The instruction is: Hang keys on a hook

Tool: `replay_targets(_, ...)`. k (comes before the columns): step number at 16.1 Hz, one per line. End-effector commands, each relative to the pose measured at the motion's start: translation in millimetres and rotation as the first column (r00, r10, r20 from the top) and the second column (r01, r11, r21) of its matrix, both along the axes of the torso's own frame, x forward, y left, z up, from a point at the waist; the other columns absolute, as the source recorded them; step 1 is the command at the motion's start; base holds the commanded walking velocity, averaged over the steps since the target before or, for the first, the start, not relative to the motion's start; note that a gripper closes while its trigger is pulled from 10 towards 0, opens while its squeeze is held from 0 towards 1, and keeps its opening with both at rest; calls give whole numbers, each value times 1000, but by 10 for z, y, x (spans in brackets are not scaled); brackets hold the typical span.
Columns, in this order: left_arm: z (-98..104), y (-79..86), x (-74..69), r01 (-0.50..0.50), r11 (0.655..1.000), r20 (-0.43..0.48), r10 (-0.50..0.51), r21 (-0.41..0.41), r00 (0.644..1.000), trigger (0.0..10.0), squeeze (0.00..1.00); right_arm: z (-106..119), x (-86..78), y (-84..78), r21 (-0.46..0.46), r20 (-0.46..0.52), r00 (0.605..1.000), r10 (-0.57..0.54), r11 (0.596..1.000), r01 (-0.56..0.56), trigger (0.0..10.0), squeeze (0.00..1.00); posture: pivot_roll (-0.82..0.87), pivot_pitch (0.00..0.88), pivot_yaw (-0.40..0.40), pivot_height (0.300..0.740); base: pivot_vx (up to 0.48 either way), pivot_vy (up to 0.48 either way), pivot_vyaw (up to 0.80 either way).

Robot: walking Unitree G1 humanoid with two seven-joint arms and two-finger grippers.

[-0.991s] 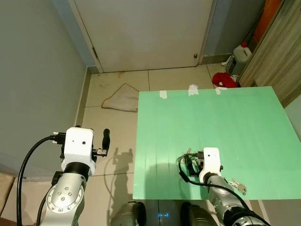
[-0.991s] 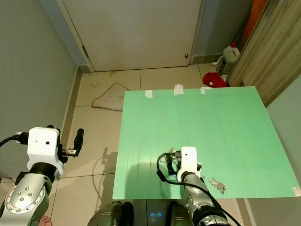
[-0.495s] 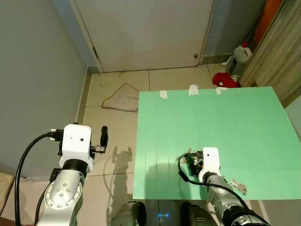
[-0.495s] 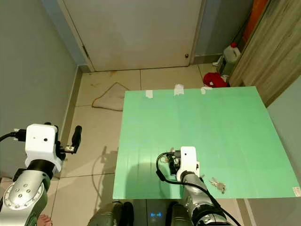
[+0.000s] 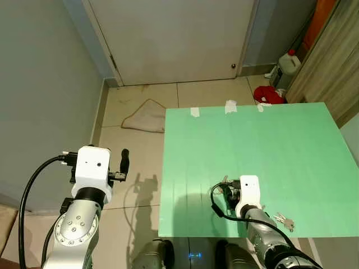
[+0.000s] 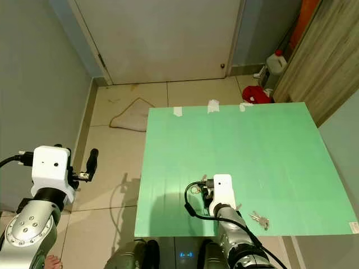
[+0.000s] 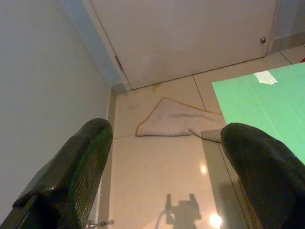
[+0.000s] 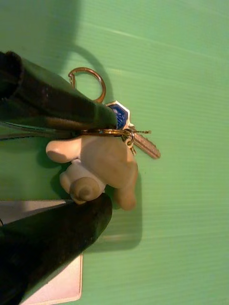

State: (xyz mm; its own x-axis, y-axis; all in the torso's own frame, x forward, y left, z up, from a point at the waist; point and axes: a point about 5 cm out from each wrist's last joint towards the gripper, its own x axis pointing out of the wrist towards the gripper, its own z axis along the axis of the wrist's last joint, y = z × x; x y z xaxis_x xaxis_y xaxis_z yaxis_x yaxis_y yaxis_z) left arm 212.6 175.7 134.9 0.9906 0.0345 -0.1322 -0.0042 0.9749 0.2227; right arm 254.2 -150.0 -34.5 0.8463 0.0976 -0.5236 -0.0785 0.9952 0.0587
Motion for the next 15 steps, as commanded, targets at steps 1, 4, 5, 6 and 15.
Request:
replay_targets(1, -92, 1, -17, 16, 1000, -45, -16, 8, 999, 10000, 0, -15, -29, 39, 13, 1, 1000, 17, 1000, -17, 0, 0, 139, 209, 87, 740, 0, 0, 0)
replay_targets(4, -186, -14, 30, 6, 999, -68, -9, -46, 998, 10000, 0, 188, 178, 164, 60, 100, 992, 72, 995, -79, 0, 0, 96, 183, 73, 740, 0, 0, 0)
replay_targets(5, -250, -21, 85, -5, 997, -83, -1, -71, 997, 10000, 0, 378, 336, 264, 67, 191, 974, 125, 988, -139, 0, 0, 68, 164, 66, 740, 0, 0, 0)
replay_targets(6, -301, -48, 152, -7, 997, -90, -1, -83, 996, 10000, 0, 583, 490, 308, 62, 276, 950, 147, 983, -170, 0, 0, 34, 132, 61, 740, 0, 0, 0)
replay_targets(15, -312, -89, 634, 73, 997, 7, -73, -36, 997, 10000, 0, 1811, 962, -339, -65, 633, 768, 97, 995, -73, 0, 0, -133, 0, 94, 740, 0, 0, 0)
